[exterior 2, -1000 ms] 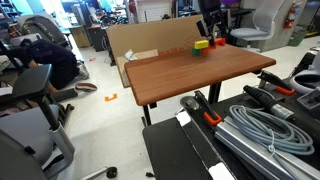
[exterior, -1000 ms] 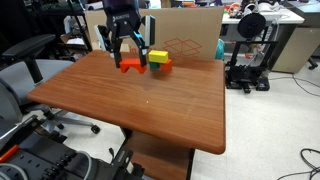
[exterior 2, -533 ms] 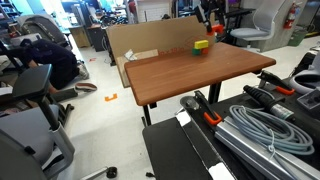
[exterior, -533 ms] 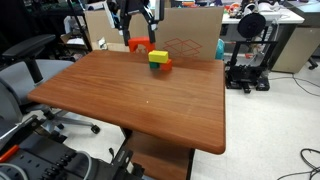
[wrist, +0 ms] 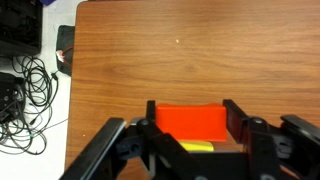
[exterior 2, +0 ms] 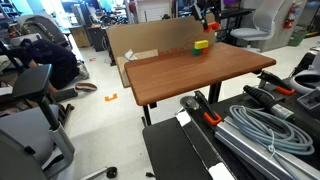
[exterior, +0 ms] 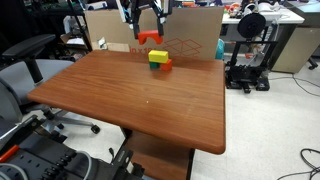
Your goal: Put the orange block on top of the yellow block
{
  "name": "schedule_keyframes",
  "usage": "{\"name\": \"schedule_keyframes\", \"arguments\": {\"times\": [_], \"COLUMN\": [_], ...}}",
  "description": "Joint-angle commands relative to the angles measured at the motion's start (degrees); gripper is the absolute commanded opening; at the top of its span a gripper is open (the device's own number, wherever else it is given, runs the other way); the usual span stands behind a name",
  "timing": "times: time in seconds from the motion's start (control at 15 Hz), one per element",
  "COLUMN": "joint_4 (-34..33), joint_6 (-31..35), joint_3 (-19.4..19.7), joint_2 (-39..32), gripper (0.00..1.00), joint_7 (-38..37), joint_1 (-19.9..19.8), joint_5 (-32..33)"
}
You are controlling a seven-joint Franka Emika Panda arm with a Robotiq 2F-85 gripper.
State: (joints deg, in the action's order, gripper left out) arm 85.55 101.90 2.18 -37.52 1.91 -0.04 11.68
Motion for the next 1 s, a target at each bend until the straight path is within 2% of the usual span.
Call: {"name": "schedule_keyframes", "arguments": {"times": [0.0, 0.33, 0.93], "joint_4": [-9.9, -17.5, -23.6], "joint_6": [-5.4, -8.5, -9.4], "joint_3": [-0.1, -0.2, -0.7], "joint_2": [-6.4, -11.8, -17.0], "gripper": [0.42, 0.42, 0.42], "joint_7": [1.7, 2.9, 4.2], "joint_1": [-1.3, -2.1, -0.8], "joint_5": [-1.8, -2.3, -1.9]}}
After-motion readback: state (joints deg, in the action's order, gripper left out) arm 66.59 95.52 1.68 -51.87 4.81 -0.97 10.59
